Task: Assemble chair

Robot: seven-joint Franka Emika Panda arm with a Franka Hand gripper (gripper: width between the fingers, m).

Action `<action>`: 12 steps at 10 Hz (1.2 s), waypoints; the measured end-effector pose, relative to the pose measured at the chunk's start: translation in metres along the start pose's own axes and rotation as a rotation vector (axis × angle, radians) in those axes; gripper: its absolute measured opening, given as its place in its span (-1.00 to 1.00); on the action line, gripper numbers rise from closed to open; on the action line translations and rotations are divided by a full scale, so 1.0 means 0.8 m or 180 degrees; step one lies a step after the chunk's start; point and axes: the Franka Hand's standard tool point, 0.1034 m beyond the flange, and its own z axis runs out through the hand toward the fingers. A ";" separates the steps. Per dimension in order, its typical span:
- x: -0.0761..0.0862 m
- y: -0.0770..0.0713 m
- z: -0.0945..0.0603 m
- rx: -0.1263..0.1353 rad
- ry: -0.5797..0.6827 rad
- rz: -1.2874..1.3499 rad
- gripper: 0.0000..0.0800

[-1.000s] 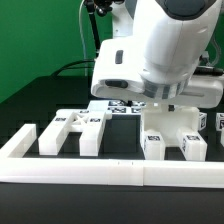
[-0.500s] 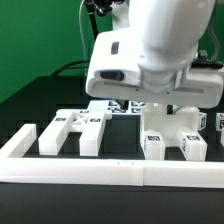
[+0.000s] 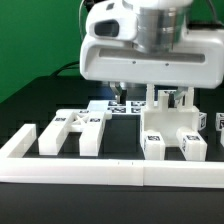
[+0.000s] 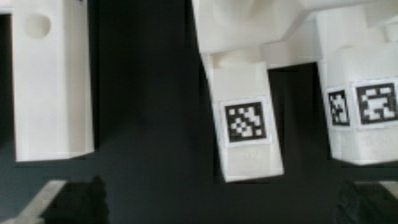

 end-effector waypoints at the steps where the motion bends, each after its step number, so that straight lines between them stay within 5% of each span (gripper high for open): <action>1: -0.004 0.003 -0.003 0.0015 0.0123 0.0012 0.62; 3: -0.017 0.019 -0.012 0.0069 0.0563 0.0023 0.62; 6: -0.035 0.060 0.001 0.0071 0.0599 -0.0093 0.62; 12: -0.038 0.074 0.009 0.0053 0.0583 -0.0247 0.62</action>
Offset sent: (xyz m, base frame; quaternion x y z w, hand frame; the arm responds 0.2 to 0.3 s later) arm -0.0369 -0.0362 0.0112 0.0385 0.0096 -0.0336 0.9986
